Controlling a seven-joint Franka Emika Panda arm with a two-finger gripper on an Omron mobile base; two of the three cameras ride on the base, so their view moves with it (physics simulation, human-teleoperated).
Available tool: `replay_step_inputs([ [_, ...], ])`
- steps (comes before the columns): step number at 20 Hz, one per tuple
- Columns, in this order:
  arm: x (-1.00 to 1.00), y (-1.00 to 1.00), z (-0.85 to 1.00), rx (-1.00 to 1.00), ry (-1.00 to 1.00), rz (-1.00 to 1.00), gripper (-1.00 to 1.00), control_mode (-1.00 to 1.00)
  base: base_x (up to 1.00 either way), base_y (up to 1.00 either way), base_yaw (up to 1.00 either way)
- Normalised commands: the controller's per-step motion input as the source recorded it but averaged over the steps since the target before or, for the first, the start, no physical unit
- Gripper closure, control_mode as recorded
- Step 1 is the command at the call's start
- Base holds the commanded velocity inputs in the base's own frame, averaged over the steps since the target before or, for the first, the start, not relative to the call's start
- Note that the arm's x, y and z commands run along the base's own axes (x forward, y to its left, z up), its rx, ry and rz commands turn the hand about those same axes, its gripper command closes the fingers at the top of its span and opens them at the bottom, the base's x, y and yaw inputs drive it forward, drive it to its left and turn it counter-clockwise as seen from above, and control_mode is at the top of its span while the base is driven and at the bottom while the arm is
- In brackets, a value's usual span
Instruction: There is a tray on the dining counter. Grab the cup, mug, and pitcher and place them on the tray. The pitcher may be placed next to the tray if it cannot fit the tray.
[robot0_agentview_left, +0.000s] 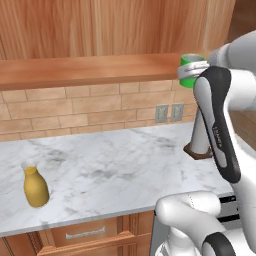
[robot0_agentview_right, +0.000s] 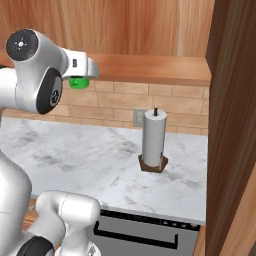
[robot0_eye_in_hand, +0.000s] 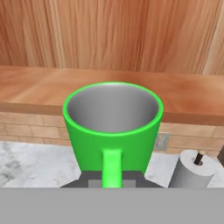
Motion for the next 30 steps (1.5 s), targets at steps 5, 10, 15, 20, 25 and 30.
replay_step_inputs([
  [5, -0.65, -0.01, 0.0, 0.0, 0.0, -0.07, 1.0, -1.0, 0.0, 0.0, 0.0],
  [10, -0.49, 0.0, 0.0, 0.0, 0.0, -0.05, 1.0, -1.0, 0.0, 0.0, 0.0],
  [15, -0.34, -0.01, 0.0, 0.0, 0.0, -0.04, 1.0, -1.0, 0.0, 0.0, 0.0],
  [20, -0.43, -0.08, 0.0, 0.0, 0.0, 0.0, 1.0, -1.0, 0.0, 0.0, 0.0],
  [25, -0.42, -0.01, 0.0, 0.0, 0.0, 0.0, 1.0, -1.0, 0.0, 0.0, 0.0],
  [30, -0.08, 0.0, 0.0, 0.0, 0.0, 0.0, 1.0, 1.0, -0.42, 0.0, 0.0],
])
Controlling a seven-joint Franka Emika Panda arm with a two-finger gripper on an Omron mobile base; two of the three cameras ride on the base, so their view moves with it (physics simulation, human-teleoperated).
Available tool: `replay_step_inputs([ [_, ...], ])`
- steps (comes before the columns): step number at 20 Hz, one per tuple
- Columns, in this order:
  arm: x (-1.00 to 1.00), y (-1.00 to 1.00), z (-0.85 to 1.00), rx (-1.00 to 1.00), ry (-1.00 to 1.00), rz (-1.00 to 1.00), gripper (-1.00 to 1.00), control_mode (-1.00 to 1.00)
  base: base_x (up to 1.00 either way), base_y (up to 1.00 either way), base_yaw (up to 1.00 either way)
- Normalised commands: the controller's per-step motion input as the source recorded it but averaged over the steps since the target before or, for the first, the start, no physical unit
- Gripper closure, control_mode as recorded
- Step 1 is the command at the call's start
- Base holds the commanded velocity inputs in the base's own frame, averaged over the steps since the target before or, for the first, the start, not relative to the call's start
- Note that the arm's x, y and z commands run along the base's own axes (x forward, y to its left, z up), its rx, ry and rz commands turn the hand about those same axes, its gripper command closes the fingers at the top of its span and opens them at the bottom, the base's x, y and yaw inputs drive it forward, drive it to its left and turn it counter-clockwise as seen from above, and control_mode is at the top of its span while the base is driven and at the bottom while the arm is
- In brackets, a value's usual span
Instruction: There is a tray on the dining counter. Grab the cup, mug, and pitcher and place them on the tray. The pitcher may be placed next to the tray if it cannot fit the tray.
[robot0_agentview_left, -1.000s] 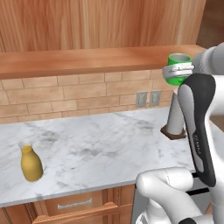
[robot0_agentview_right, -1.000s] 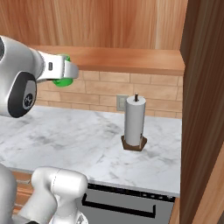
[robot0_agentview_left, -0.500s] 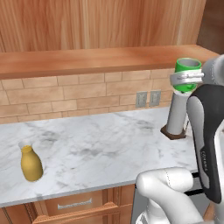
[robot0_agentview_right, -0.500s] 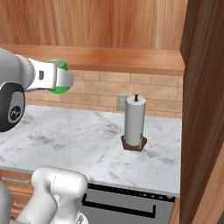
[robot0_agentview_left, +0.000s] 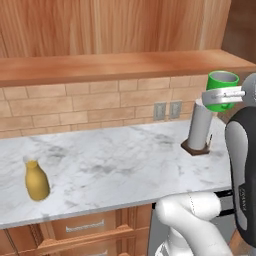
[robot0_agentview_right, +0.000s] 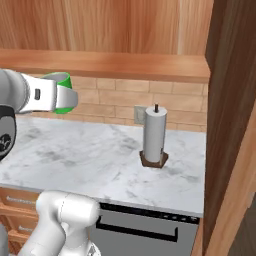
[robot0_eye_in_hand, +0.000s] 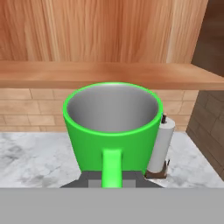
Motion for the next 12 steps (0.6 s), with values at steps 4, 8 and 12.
replay_step_inputs([
  [4, 0.0, 0.0, 0.0, 0.0, 0.0, 0.0, 1.0, 1.0, -0.91, 0.0, 0.01],
  [8, 0.0, 0.0, 0.0, 0.0, 0.0, 0.0, 1.0, 1.0, -0.87, 0.12, 0.15],
  [12, 0.0, 0.0, 0.0, 0.0, 0.0, 0.0, 1.0, 1.0, -0.6, 0.35, 0.35],
])
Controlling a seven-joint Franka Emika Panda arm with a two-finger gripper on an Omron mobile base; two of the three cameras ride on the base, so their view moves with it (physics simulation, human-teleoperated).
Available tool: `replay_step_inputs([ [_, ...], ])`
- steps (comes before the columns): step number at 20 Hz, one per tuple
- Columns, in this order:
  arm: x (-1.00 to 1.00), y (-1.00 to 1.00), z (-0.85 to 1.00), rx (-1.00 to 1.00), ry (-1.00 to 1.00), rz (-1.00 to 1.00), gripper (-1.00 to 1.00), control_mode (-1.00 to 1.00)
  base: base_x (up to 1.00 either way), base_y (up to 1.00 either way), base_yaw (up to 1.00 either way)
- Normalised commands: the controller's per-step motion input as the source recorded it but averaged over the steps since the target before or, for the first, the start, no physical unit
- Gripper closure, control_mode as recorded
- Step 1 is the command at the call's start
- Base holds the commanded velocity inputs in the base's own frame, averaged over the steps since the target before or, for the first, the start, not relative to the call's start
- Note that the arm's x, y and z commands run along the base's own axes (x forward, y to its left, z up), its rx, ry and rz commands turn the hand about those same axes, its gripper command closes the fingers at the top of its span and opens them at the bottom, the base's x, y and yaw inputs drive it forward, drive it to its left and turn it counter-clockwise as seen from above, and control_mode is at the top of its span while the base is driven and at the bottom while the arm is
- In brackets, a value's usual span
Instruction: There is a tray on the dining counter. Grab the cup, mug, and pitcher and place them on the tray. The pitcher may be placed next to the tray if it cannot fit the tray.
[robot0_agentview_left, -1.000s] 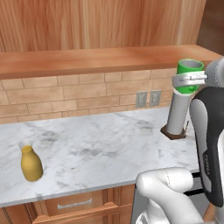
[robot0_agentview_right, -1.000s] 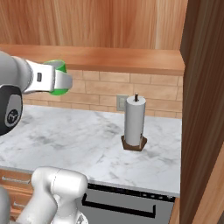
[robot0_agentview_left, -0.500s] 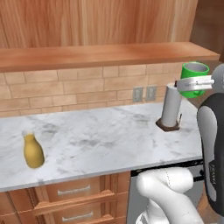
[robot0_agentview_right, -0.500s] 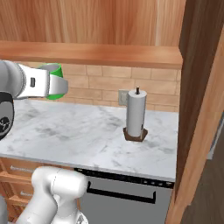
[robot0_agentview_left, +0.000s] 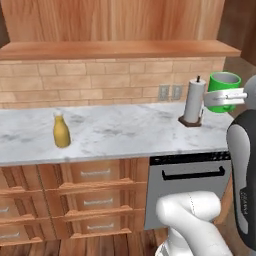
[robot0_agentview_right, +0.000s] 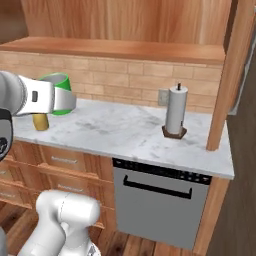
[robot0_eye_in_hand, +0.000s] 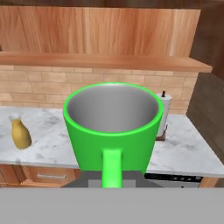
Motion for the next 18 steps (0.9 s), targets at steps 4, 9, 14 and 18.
replay_step_inputs([
  [4, 0.0, 0.0, 0.0, 0.0, 0.0, 0.0, 1.0, 1.0, -0.55, 0.29, 0.4],
  [9, 0.0, 0.0, 0.0, 0.0, 0.0, 0.0, 1.0, 1.0, -0.48, 0.24, 0.42],
  [14, 0.0, 0.0, 0.0, 0.0, 0.0, 0.0, 1.0, 1.0, -0.45, 0.24, 0.43],
  [18, 0.0, 0.0, 0.0, 0.0, 0.0, 0.0, 1.0, 1.0, -0.41, 0.31, 0.43],
])
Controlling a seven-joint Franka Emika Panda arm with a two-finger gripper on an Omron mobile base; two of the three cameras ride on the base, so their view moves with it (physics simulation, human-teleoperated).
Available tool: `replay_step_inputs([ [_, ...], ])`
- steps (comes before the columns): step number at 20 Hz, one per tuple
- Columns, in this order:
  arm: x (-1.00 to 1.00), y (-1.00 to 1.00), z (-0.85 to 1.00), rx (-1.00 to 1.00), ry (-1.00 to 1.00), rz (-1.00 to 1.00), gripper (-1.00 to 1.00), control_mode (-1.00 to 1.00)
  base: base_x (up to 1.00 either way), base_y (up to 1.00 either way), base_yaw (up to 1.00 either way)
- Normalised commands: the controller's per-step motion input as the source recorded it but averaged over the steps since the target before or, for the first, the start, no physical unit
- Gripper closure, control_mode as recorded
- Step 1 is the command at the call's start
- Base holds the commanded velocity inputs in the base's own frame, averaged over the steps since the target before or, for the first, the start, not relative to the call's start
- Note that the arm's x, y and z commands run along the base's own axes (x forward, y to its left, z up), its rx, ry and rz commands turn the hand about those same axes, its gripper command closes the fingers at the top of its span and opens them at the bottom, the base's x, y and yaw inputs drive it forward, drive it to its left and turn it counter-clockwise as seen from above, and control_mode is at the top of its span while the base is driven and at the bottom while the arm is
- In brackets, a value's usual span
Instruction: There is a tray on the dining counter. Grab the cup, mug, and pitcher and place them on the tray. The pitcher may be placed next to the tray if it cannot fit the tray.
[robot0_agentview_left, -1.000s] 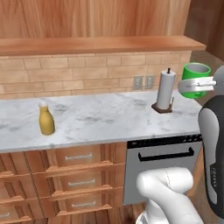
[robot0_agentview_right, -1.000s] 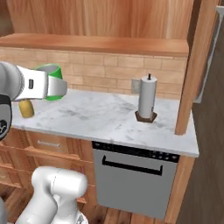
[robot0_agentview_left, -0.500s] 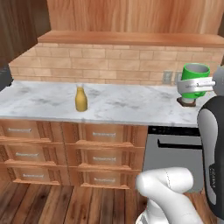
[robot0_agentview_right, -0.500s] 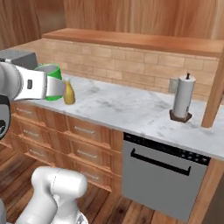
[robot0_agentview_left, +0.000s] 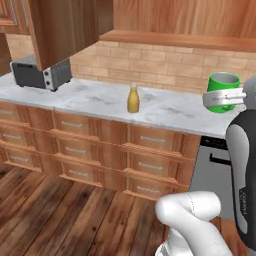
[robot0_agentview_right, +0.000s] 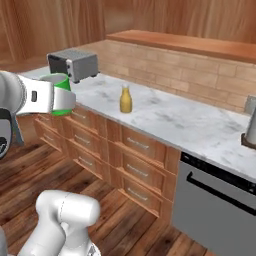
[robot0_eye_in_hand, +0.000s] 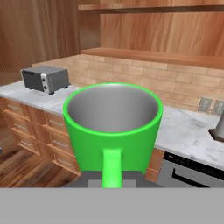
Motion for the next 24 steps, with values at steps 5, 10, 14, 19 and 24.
replay_step_inputs([
  [5, 0.0, 0.0, 0.0, 0.0, 0.0, 0.0, 1.0, 1.0, -0.35, 0.33, 0.42],
  [10, 0.0, 0.0, 0.0, 0.0, 0.0, 0.0, 1.0, 1.0, -0.34, 0.32, 0.43],
  [14, 0.0, 0.0, 0.0, 0.0, 0.0, 0.0, 1.0, 1.0, -0.32, 0.24, 0.45],
  [19, 0.0, 0.0, 0.0, 0.0, 0.0, 0.0, 1.0, 1.0, -0.32, 0.25, 0.49],
  [24, 0.0, 0.0, 0.0, 0.0, 0.0, 0.0, 1.0, 1.0, -0.28, 0.22, 0.51],
])
